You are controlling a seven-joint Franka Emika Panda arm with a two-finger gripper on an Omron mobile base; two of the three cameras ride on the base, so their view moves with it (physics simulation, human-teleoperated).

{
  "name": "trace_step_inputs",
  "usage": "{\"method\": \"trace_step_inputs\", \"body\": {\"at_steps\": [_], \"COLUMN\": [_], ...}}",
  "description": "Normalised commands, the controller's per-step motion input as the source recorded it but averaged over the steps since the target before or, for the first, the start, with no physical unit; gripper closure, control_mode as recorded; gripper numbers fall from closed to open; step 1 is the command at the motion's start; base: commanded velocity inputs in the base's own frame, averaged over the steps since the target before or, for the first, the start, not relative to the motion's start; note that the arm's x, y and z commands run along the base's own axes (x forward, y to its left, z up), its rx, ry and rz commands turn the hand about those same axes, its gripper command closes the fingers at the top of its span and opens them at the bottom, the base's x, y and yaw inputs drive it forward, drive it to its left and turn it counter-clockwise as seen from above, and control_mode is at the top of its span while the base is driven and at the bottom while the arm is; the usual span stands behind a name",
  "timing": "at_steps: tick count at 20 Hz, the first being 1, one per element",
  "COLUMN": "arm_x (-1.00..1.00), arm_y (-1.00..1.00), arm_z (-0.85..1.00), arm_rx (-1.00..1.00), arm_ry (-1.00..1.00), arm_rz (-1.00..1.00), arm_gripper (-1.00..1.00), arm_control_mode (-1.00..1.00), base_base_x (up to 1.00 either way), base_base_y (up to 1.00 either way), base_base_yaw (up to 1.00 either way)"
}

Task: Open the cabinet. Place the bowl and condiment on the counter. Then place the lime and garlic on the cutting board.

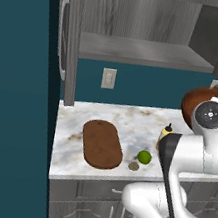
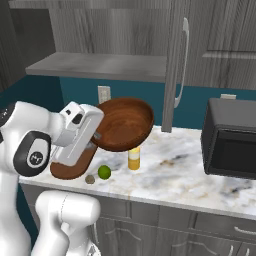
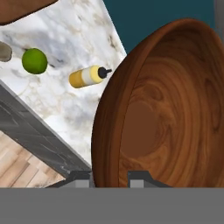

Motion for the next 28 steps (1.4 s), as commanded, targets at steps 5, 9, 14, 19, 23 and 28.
{"method": "trace_step_inputs", "body": {"at_steps": [5, 9, 14, 19, 23, 28], "arm_x": [0.00, 0.00, 0.02, 0.11, 0.15, 0.20], "arm_y": [-0.26, -0.28, -0.21, -0.28, -0.28, -0.16], "arm_z": [-0.32, -0.33, -0.34, -0.30, -0.31, -0.35], "arm_rx": [0.02, 0.02, 0.04, 0.06, 0.05, 0.01], "arm_ry": [0.01, 0.00, 0.00, 0.00, 0.00, 0.00], "arm_rz": [-0.09, -0.07, -0.02, 0.00, 0.00, 0.00], "arm_gripper": [1.00, 1.00, 1.00, 1.00, 1.00, 1.00], "arm_control_mode": [-1.00, -1.00, -1.00, -1.00, -1.00, -1.00], "base_base_x": [0.00, 0.00, 0.00, 0.00, 0.00, 0.00], "base_base_y": [0.00, 0.00, 0.00, 0.00, 0.00, 0.00], "base_base_yaw": [0.00, 0.00, 0.00, 0.00, 0.00, 0.00]}}
